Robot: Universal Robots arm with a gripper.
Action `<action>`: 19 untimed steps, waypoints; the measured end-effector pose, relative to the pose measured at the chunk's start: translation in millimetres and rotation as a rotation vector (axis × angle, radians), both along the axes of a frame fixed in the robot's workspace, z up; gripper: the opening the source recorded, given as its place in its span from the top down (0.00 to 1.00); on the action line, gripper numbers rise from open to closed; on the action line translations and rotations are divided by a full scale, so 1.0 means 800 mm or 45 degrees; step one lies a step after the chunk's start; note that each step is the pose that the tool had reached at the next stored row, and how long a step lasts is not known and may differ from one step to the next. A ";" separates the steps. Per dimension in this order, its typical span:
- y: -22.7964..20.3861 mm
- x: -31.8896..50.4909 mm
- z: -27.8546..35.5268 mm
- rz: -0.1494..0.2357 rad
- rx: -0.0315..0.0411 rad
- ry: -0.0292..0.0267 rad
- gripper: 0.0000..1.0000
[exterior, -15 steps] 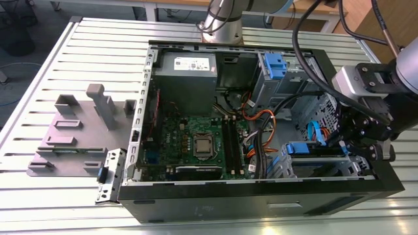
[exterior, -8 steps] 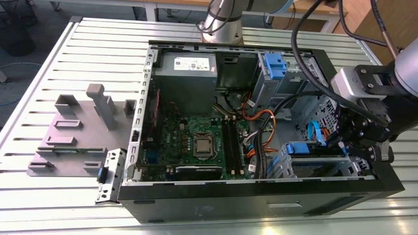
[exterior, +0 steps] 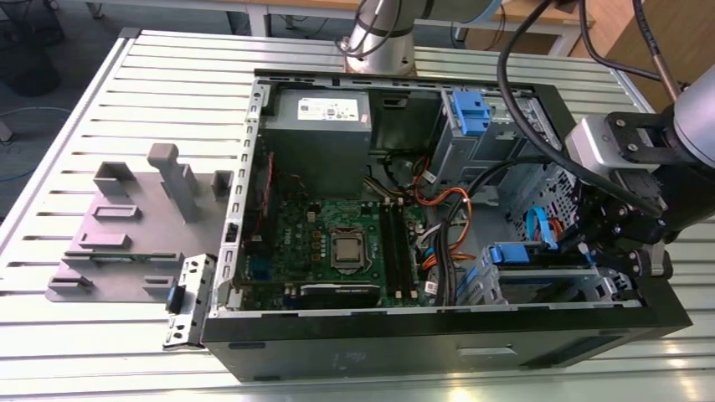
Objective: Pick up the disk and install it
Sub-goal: 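Insert the second disk wire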
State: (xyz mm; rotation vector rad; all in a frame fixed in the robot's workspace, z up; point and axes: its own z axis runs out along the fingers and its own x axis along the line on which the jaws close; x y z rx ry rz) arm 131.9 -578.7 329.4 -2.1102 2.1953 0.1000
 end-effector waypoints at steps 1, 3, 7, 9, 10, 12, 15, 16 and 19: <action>0.0000 0.000 -0.0013 0.000 0.0005 0.0000 0.83; 0.0000 0.000 -0.0027 0.000 -0.0006 0.0001 0.83; -0.0001 0.000 -0.0031 0.000 -0.0005 0.0004 0.83; 0.0000 0.000 -0.0039 0.000 -0.0008 0.0009 0.83; 0.0000 0.000 -0.0039 0.000 -0.0008 0.0009 0.83; -0.0001 0.000 -0.0041 0.000 -0.0006 0.0009 0.83; 0.0000 0.000 -0.0048 0.000 0.0007 0.0010 0.83; 0.0000 0.000 -0.0051 0.000 0.0010 0.0010 0.82; -0.0001 0.000 -0.0047 0.000 -0.0001 0.0010 0.76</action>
